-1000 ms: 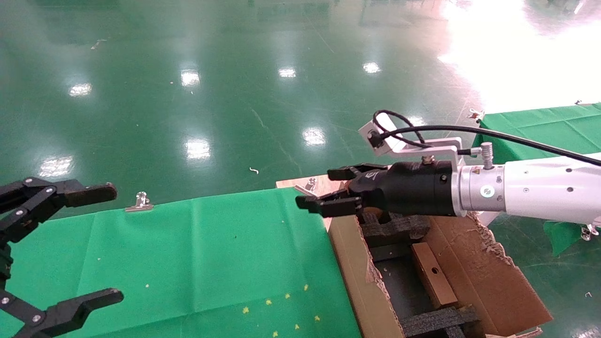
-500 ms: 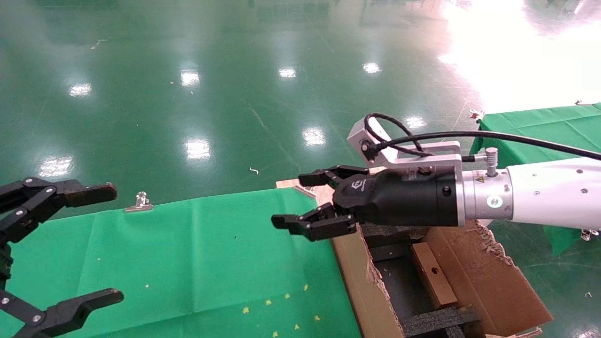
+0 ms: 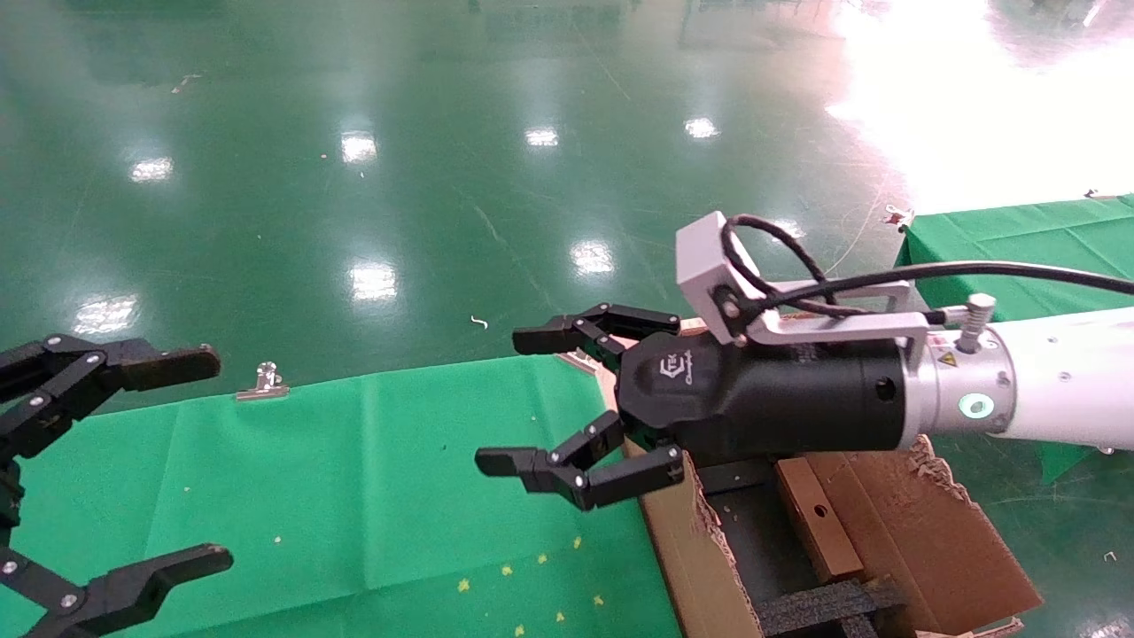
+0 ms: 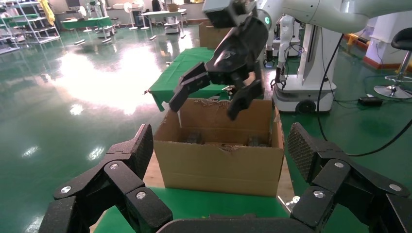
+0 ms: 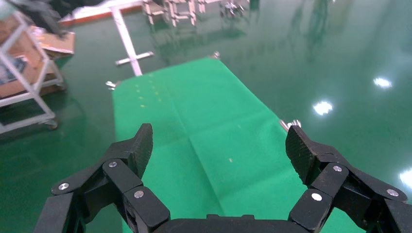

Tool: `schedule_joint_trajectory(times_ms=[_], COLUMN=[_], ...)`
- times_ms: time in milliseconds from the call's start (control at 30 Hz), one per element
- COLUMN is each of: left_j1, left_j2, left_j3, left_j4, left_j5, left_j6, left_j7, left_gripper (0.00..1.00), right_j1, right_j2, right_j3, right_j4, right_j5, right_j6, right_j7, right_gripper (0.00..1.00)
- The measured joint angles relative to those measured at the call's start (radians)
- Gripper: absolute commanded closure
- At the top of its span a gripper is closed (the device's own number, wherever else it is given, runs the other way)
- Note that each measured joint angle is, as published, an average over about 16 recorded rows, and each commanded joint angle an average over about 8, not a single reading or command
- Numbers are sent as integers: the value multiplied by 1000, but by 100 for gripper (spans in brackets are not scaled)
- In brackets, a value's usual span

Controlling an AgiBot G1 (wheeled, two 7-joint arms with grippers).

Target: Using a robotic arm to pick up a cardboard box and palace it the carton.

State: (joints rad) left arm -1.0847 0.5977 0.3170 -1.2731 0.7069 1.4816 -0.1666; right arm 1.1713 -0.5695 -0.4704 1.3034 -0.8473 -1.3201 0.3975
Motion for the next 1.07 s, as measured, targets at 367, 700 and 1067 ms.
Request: schedule_joint_trajectory(times_ms=[367,700,1067], left_j1=[0,0,0], left_j2=[0,0,0], left_j3=[0,0,0], left_j4=[0,0,0], left_j5=[0,-1,-1], left_j6=[0,0,0], left_j7=[0,0,0], left_gripper=[0,0,0], right_j1=[-75,-106,-104], right_j2=[-32,-46,-45], right_j3=[148,208,204], right_j4=[-15,-21,-21], right_j5=[91,129,127], right_j6=[-136,-191,-187], right_j7=[-161,-223,-217], right_gripper=[0,0,0])
